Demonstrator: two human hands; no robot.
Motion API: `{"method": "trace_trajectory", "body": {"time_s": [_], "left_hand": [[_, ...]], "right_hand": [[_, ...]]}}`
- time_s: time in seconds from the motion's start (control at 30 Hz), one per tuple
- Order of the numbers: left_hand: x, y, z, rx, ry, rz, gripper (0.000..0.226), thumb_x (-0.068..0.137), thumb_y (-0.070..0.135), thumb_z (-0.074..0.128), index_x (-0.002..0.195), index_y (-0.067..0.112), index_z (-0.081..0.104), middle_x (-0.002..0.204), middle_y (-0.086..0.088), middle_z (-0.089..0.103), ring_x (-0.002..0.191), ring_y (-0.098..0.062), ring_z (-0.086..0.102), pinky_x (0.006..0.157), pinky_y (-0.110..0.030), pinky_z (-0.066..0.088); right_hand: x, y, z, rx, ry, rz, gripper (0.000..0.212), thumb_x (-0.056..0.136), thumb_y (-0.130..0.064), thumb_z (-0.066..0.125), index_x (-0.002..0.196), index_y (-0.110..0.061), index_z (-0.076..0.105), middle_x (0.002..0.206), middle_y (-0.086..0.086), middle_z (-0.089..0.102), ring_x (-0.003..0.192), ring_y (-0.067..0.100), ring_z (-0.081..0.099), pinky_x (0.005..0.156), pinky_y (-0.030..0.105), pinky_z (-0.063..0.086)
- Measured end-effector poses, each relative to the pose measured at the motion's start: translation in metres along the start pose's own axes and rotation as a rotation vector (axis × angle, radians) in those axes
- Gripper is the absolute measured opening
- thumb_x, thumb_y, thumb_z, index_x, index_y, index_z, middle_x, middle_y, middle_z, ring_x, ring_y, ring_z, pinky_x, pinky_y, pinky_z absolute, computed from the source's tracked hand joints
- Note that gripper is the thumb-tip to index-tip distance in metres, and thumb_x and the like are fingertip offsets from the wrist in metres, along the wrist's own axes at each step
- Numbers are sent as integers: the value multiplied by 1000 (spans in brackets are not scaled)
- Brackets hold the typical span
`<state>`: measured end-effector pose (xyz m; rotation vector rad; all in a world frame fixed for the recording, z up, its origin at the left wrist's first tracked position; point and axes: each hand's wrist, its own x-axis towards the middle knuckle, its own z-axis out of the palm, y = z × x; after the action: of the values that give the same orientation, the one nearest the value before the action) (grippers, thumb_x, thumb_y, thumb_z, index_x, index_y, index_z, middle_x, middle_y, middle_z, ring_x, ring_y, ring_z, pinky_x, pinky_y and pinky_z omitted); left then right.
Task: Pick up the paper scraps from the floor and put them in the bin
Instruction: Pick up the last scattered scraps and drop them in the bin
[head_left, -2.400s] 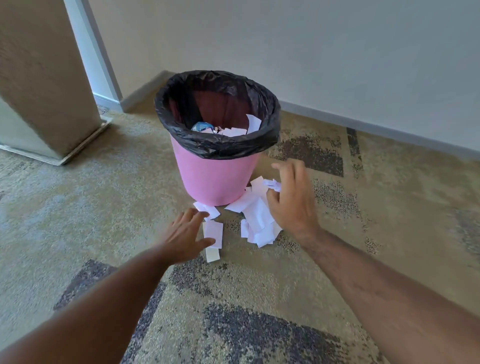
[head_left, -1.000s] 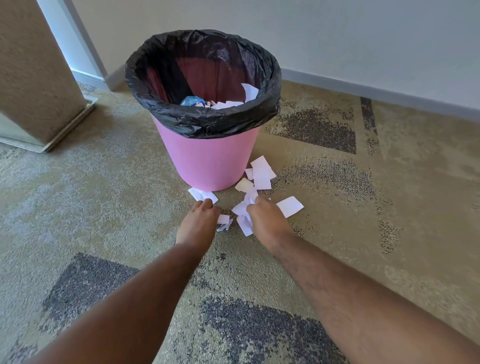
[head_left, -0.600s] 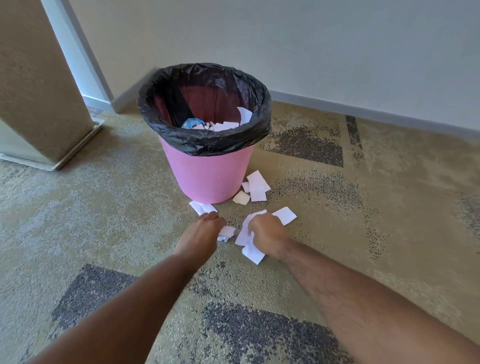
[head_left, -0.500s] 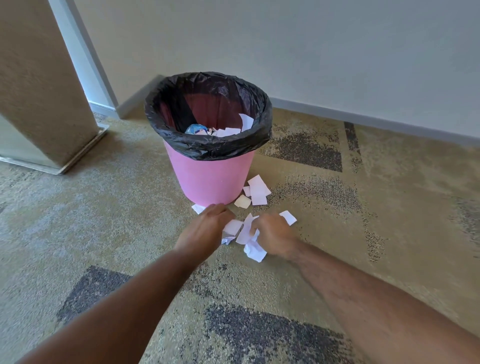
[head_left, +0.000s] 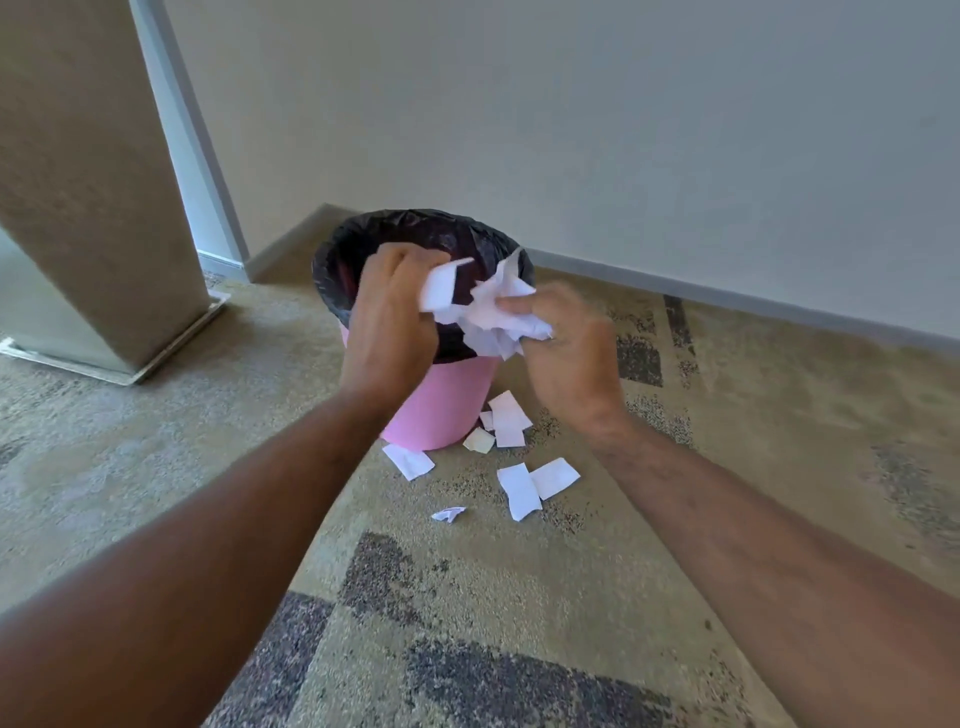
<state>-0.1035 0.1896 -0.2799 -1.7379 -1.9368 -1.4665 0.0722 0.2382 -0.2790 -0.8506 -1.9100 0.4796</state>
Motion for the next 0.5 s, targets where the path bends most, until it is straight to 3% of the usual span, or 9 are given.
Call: {"method": "trace_trajectory", "body": {"time_s": [0.1, 0.23, 0.33, 0.5], "left_hand": [[27, -16, 3, 92, -54, -152, 40, 85, -4, 50, 121, 8, 61, 120, -15, 52, 113, -31, 47, 90, -28, 35], [44, -32, 8, 207, -211, -320, 34, 93, 10, 56, 126, 6, 49, 127, -20, 46, 120, -39, 42, 98, -44, 35], [46, -36, 9, 199, -264, -368, 57, 90, 32, 68, 133, 4, 42, 130, -20, 45, 121, -39, 41, 100, -46, 36], [38, -35, 7, 173, -277, -348, 79, 85, 40, 72, 148, 13, 33, 145, -13, 40, 135, -33, 36, 108, -47, 34]], "right_hand": [[27, -16, 13, -4, 83, 26, 41, 75, 11, 59, 102, -14, 75, 97, 0, 67, 84, 9, 58, 67, 12, 42], [52, -23, 39, -80, 9, 62, 44, 80, 9, 54, 113, -13, 72, 105, 2, 63, 92, 16, 57, 72, 20, 45], [62, -17, 53, -126, -91, 66, 43, 85, 5, 51, 123, -8, 67, 114, 12, 59, 105, 28, 57, 87, 36, 48], [67, 3, 66, -257, -326, 77, 50, 92, -6, 56, 142, -9, 52, 132, 17, 48, 122, 29, 47, 97, 28, 40]]}}
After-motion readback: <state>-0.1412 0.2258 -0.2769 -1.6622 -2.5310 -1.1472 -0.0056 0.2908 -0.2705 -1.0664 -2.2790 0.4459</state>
